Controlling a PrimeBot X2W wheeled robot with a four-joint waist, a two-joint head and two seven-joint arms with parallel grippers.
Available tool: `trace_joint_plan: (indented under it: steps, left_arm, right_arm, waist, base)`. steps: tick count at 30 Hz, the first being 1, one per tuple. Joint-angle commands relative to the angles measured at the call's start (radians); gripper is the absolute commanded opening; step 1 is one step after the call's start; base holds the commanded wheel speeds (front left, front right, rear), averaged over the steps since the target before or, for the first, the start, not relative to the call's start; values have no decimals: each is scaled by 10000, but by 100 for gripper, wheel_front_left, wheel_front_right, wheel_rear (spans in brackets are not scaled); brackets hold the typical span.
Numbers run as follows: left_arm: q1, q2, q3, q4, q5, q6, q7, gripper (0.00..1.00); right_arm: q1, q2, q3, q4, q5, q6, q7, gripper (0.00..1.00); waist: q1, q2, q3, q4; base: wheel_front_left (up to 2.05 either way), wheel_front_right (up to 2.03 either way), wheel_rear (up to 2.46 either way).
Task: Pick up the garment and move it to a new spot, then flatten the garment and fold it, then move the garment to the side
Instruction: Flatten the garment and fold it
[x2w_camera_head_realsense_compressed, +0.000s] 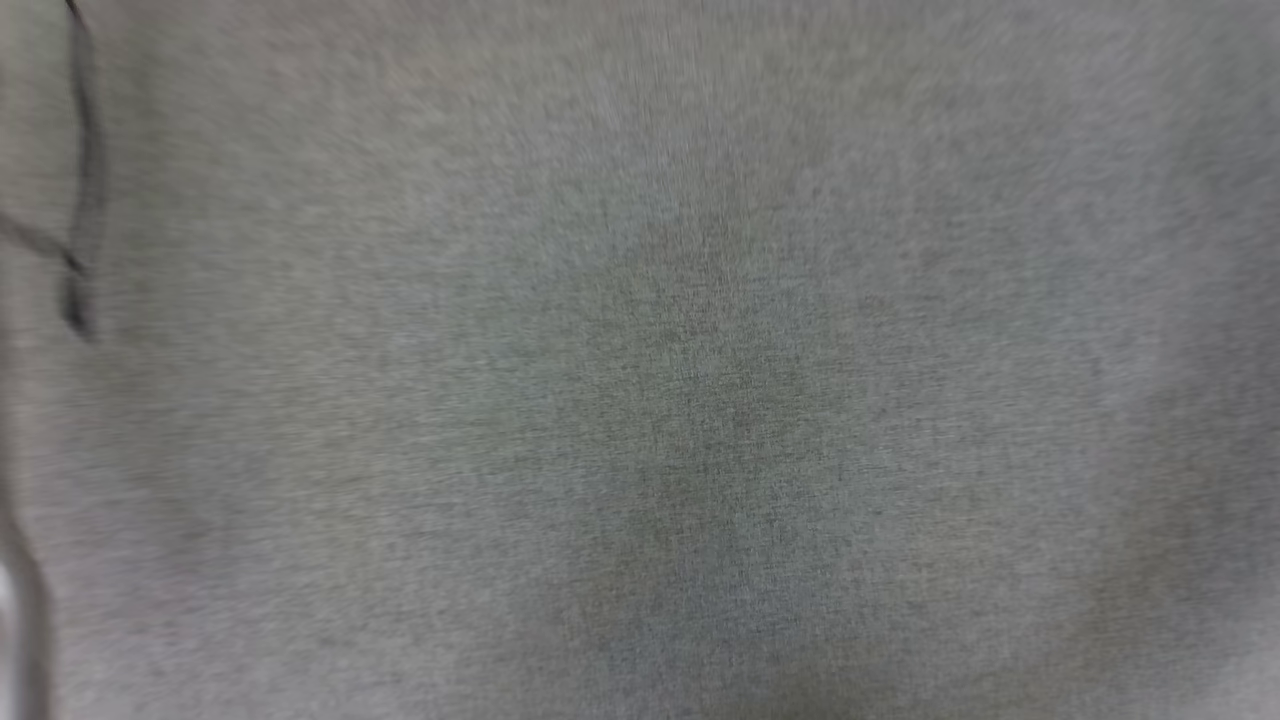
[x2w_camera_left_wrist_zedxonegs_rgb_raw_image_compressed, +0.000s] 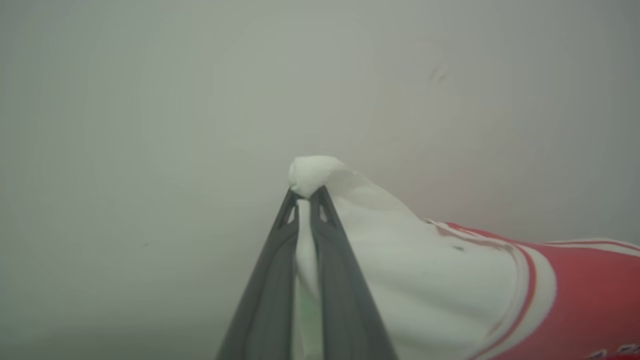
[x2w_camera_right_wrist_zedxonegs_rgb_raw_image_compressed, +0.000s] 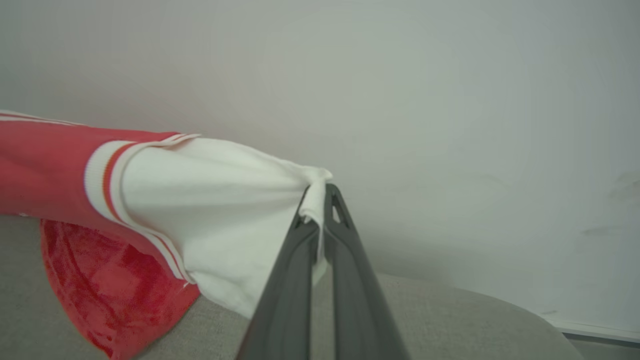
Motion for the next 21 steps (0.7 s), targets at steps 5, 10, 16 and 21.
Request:
trace_joint_plan:
  steps: [5,10,16,21]
  left_arm:
    - [3174,-631,1073,-1367,335,20,-21,0]
    - [6541,-1456,1848,-2771,667,252,-21,0]
    - [9466,-1898,2096,-3213,428,171,29,0]
    - [11217,-2051,1980,-3601,375,397,448,0]
  right_arm:
    - [2483,-489,196,-772,249,-14,-126,0]
    - [5432,-614,-147,-2046,296,-14,176,0]
    - [8701,-173,-1299,-3711,-16,-15,921,0]
    - [11256,492,-2421,-5155,-481,-14,1678,0]
  waist:
    - [-1,0,-1729,347]
    - [-1,0,-2868,457]
    - [-1,0,-3923,544]
    - [-1,0,-4757,677]
  base:
    - [0,0,0]
    - [0,0,0]
    - [0,0,0]
    - [0,0,0]
